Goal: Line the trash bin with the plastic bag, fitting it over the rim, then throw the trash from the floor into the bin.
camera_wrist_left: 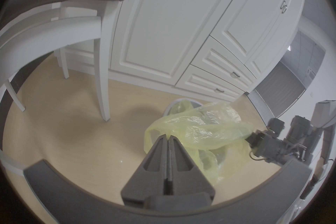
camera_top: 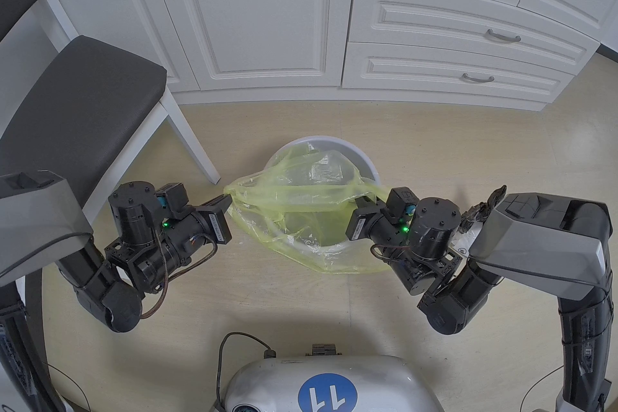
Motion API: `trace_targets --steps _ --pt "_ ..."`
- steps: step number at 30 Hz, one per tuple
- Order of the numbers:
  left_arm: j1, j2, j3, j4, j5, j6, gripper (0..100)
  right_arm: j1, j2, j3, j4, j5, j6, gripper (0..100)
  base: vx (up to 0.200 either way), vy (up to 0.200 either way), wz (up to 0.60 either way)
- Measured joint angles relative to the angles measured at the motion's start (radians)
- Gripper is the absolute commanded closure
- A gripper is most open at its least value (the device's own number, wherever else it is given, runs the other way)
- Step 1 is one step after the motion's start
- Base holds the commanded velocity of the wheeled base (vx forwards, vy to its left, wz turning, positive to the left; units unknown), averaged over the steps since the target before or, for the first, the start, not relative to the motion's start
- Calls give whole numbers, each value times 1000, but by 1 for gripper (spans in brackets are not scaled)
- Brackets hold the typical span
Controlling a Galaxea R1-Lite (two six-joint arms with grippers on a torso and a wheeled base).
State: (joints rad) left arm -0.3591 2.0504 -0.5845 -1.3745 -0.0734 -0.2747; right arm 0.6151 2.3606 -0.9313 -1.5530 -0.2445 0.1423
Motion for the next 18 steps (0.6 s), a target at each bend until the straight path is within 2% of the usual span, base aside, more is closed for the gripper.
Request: trace_targets --steps 1,2,5,8,11,16,18 --pt "-4 -14 7 19 -10 -2 100 0 5 -4 0 -3 2 100 0 0 0" --pt "-7 -35 16 39 -24 -4 0 1 9 -8 0 -5 5 100 0 0 0" --pt "-15 -120 46 100 -97 -11 0 7 21 -18 0 -12 11 100 0 0 0" --pt "-7 -206 78 141 -217 -22 0 14 32 -26 0 -23 17 100 0 0 0" --pt "15 -274 116 176 -303 -30 0 22 41 -36 0 -40 19 100 0 0 0" --pt "39 -352 153 194 -342 -33 0 16 49 -97 6 -44 12 100 0 0 0" --pt "43 -375 159 197 -350 -33 0 6 50 -157 50 -42 8 100 0 0 0"
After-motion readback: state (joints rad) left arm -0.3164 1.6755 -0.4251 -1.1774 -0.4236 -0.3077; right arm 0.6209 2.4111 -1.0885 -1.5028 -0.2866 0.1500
